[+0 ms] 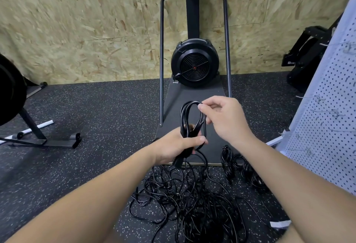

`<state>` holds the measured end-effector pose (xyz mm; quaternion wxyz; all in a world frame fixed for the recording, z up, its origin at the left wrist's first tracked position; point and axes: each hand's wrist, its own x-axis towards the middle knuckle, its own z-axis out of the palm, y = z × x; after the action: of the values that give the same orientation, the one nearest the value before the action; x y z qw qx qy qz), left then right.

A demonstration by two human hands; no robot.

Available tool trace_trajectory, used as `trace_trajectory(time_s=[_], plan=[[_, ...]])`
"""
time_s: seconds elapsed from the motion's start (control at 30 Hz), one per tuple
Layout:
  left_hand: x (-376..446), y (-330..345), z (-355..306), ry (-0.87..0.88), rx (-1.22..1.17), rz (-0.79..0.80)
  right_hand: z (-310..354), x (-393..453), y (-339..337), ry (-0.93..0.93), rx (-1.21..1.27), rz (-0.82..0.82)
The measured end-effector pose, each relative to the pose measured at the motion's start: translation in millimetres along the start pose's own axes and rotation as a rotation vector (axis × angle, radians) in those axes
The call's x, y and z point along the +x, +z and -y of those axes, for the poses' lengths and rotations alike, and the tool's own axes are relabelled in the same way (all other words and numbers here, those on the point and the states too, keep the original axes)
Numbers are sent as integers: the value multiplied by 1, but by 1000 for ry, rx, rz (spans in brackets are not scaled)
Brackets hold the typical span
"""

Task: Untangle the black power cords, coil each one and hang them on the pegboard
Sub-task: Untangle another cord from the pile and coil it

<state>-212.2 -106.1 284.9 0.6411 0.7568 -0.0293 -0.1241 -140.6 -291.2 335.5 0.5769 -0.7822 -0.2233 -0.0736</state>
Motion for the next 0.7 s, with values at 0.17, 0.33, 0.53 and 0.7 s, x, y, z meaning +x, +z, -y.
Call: trace_trajectory(time_s=[0.17, 0.33, 0.53, 0.7], plan=[[-5, 12, -10, 68, 40, 23, -1, 3, -7, 17, -5, -108], [-7, 12, -14, 105, 92, 67, -5, 4, -9, 71, 7, -93], [-4, 20, -15, 113, -94, 30, -8, 5, -10, 95, 53, -74], [2, 17, -13, 83, -162, -76, -11, 7, -9, 187, 241, -13]])
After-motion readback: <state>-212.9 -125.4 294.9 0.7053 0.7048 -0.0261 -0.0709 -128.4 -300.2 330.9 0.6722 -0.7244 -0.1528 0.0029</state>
